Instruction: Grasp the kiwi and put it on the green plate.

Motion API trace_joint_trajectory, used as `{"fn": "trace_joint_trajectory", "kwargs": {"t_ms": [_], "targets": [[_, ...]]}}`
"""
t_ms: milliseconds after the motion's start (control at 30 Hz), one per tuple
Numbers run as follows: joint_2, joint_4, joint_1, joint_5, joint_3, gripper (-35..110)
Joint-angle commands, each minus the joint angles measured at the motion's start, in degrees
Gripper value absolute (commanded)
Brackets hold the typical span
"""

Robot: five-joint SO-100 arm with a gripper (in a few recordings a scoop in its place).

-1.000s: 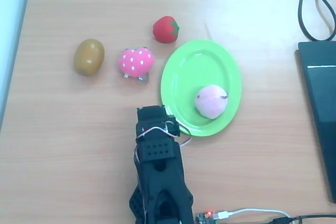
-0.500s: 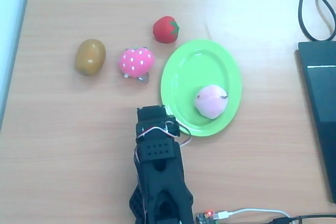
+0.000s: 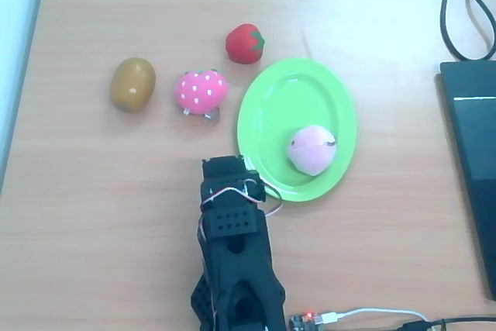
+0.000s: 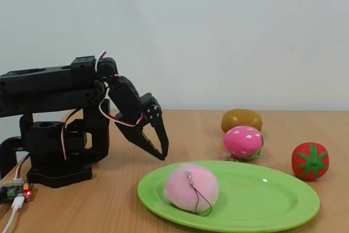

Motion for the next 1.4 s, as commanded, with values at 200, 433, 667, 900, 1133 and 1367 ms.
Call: {"fn": "trace_joint_trajectory", "kwargs": {"t_ms": [200,433,667,900,1133,1367], "targets": [[1.05,1.05,-1.32,0.26,0.35,-8],[1.05,1.05,-1.32,0.18,0.35,-8],[1.05,1.05,-1.32,0.18,0.35,-8],[1.05,1.05,-1.32,0.18,0.35,-8],[1.05,0.62,-1.41,0.00,0.44,-8],[1.05,0.09,-1.41,-0.18,0.09,-8]]}}
